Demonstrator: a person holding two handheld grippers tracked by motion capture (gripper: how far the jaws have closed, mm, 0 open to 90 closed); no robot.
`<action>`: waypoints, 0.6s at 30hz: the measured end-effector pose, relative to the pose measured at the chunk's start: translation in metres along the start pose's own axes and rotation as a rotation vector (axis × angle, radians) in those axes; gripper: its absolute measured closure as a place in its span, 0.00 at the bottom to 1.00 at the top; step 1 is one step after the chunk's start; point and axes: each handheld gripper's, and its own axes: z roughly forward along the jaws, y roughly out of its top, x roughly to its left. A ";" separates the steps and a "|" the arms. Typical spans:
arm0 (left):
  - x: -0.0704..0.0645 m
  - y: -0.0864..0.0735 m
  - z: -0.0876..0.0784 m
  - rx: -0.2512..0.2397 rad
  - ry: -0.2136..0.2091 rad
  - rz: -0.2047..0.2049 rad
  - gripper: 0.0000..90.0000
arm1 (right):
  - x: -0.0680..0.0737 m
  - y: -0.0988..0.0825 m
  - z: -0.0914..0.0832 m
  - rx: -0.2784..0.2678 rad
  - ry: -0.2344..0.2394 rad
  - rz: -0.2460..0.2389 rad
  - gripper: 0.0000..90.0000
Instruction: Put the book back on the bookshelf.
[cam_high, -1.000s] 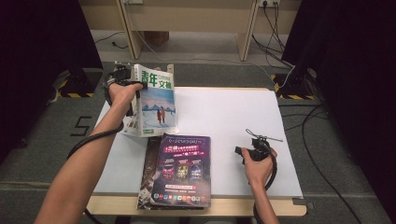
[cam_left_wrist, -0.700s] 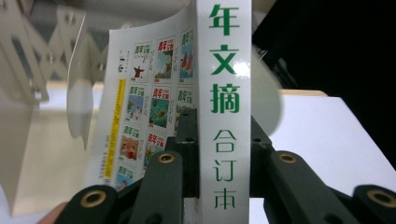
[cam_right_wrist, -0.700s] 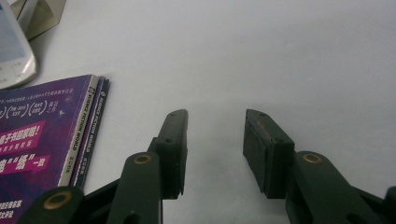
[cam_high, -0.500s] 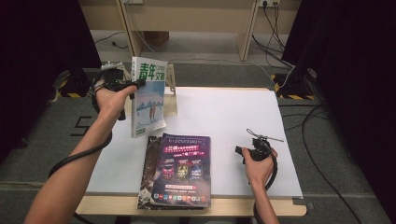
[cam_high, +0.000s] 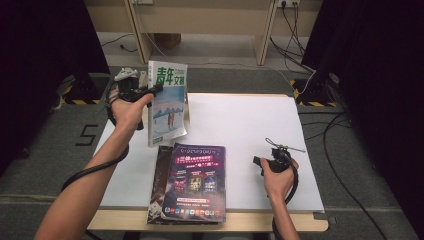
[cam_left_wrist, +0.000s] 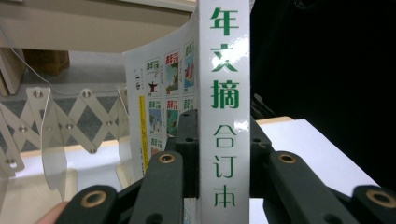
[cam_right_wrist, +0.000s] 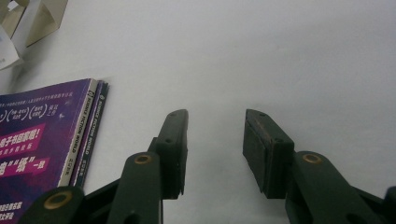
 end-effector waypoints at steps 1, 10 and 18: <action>-0.001 0.002 0.002 -0.009 0.006 0.000 0.82 | 0.000 0.000 0.000 -0.003 -0.001 -0.002 0.67; -0.004 0.011 0.021 -0.101 0.028 0.027 0.82 | 0.000 0.000 0.001 -0.001 -0.001 0.001 0.67; 0.000 -0.015 0.039 -0.119 0.037 0.061 0.81 | -0.001 0.000 0.003 0.001 0.003 -0.006 0.68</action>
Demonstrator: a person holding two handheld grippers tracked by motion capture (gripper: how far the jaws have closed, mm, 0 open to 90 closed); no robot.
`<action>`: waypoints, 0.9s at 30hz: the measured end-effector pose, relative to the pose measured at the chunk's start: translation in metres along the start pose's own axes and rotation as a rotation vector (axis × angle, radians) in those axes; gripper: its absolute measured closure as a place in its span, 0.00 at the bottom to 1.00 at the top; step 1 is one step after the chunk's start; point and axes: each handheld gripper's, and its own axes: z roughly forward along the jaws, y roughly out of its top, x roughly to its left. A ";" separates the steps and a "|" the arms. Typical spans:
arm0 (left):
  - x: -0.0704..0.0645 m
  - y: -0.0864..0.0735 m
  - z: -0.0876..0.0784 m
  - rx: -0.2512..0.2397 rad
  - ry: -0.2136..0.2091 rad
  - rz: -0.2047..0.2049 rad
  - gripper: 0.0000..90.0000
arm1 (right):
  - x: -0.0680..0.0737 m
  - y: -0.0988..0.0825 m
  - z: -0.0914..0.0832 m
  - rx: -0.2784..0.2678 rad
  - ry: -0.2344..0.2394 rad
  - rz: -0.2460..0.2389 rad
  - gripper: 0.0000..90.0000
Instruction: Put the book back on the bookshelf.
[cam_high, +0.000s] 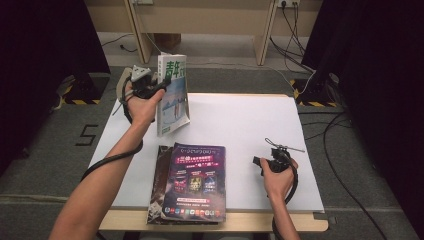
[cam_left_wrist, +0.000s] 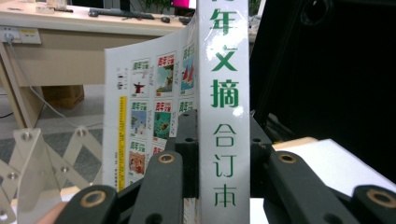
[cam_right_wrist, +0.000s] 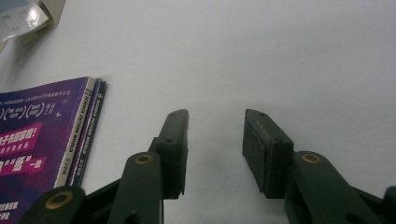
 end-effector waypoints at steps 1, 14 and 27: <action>0.001 -0.001 -0.001 -0.004 -0.004 -0.008 0.81 | -0.001 0.000 -0.001 0.001 -0.003 -0.001 0.68; -0.012 -0.019 -0.031 0.008 -0.052 0.093 0.81 | -0.001 0.000 -0.002 0.005 -0.005 0.008 0.68; -0.011 -0.040 -0.061 0.049 -0.103 0.149 0.81 | 0.000 -0.001 -0.002 0.008 -0.001 0.006 0.68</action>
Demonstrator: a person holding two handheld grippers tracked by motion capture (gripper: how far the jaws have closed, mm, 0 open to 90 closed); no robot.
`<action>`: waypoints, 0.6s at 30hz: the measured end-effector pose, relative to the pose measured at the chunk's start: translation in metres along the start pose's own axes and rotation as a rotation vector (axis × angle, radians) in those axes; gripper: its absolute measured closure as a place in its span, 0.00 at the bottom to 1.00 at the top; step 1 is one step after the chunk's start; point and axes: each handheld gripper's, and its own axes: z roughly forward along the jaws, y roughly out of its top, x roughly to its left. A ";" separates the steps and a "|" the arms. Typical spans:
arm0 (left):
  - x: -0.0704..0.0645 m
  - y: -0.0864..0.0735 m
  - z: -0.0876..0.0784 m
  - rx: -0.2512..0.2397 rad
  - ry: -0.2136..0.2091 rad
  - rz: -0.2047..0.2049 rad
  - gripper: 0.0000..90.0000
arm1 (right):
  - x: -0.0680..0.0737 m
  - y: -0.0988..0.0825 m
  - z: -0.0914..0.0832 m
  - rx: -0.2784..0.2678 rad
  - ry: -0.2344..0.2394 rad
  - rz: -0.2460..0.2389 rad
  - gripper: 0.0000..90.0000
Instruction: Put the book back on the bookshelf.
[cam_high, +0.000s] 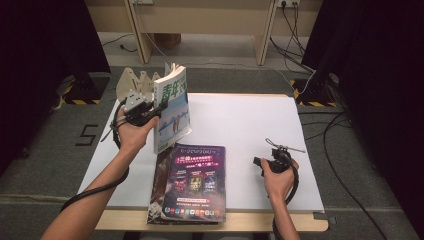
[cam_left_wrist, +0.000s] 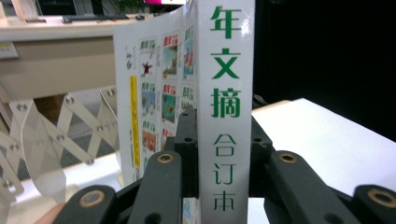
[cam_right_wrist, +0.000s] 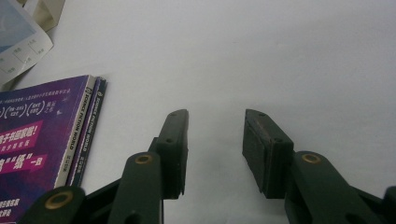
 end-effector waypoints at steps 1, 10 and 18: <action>0.000 0.000 -0.001 0.017 -0.013 0.004 0.81 | 0.000 0.000 0.000 -0.001 0.000 -0.002 0.68; -0.003 0.008 -0.006 0.076 -0.019 -0.044 0.77 | -0.001 0.000 0.000 -0.001 0.000 -0.002 0.67; -0.010 0.024 -0.006 0.082 0.014 -0.054 0.70 | -0.003 0.000 0.000 -0.005 0.001 0.003 0.67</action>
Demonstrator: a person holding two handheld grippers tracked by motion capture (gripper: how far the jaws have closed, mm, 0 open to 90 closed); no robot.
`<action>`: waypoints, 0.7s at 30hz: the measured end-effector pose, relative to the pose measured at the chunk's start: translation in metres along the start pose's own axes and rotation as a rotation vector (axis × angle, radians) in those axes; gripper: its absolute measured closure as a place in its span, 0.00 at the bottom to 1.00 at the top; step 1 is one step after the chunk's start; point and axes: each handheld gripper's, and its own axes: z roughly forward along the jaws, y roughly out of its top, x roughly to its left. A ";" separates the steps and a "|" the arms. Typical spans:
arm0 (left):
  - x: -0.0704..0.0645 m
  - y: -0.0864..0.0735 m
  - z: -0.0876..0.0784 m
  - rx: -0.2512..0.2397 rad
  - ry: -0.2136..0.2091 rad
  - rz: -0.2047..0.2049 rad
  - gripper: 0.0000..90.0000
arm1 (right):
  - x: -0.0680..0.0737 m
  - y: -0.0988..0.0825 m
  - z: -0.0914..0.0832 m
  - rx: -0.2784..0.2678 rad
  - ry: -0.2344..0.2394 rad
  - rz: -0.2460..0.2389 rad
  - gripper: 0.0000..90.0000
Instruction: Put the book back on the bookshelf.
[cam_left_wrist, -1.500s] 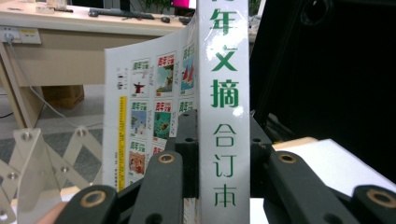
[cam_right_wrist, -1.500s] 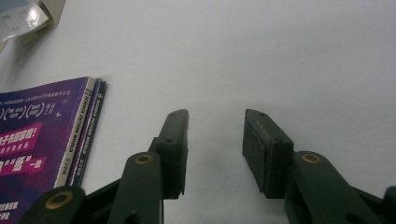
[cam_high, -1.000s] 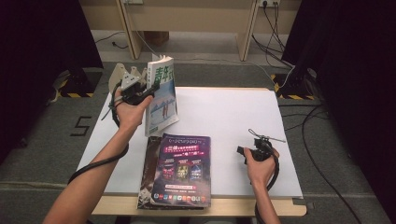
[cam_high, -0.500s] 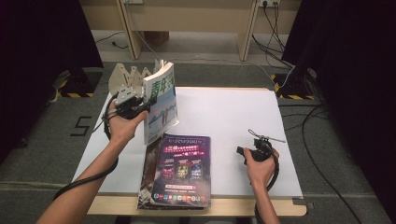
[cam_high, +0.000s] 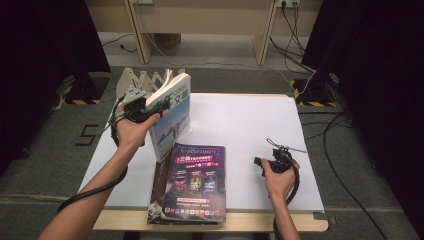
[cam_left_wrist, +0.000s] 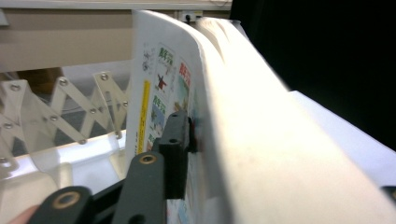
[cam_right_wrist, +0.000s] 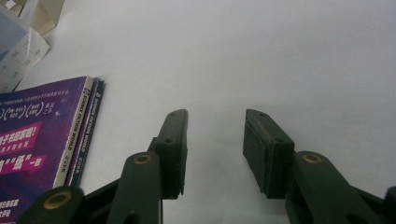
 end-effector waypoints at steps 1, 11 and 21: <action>-0.002 0.001 -0.001 0.007 0.001 0.008 0.72 | 0.000 0.000 -0.001 0.002 0.001 0.000 0.67; -0.005 0.003 -0.015 0.072 0.036 0.031 0.80 | 0.000 0.000 -0.003 0.001 -0.001 0.006 0.66; -0.009 -0.004 -0.022 0.127 0.057 0.005 0.79 | 0.000 0.000 -0.003 0.004 0.002 0.011 0.66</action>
